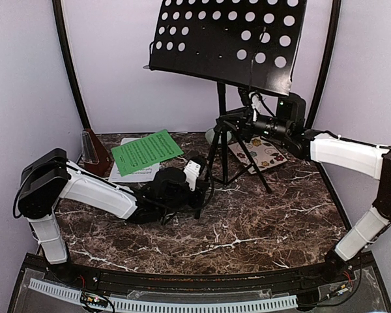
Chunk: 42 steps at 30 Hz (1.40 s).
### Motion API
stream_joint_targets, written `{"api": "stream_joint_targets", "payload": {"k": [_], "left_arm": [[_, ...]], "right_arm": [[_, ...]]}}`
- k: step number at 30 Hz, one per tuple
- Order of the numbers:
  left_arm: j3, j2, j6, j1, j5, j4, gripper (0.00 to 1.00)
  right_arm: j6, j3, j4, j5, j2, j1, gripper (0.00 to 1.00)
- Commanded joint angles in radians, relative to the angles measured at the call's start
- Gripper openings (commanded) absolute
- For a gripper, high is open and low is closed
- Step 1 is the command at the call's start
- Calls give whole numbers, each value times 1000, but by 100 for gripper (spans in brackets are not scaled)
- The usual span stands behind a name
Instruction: Set up the instrument practice props
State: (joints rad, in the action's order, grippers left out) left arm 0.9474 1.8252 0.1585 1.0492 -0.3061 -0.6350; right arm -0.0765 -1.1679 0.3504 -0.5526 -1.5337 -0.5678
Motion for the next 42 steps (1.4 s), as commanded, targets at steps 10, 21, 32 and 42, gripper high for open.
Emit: {"api": "stream_joint_targets", "payload": {"k": [10,21,32,42], "left_arm": [[174,105,50,67,-192,50,0],[257,141,97,86,-183,117,0],[265,155,151,119,-248,136,0],[263,155,197,141,-253,158,0]], "right_arm": [[41,-46,350,-335,-52,63,0],[75,-36,373,-376,-104,81,12],[102,-5,373,-341,-87,82,49],[105,66,363,-281,-43,82,71]]}}
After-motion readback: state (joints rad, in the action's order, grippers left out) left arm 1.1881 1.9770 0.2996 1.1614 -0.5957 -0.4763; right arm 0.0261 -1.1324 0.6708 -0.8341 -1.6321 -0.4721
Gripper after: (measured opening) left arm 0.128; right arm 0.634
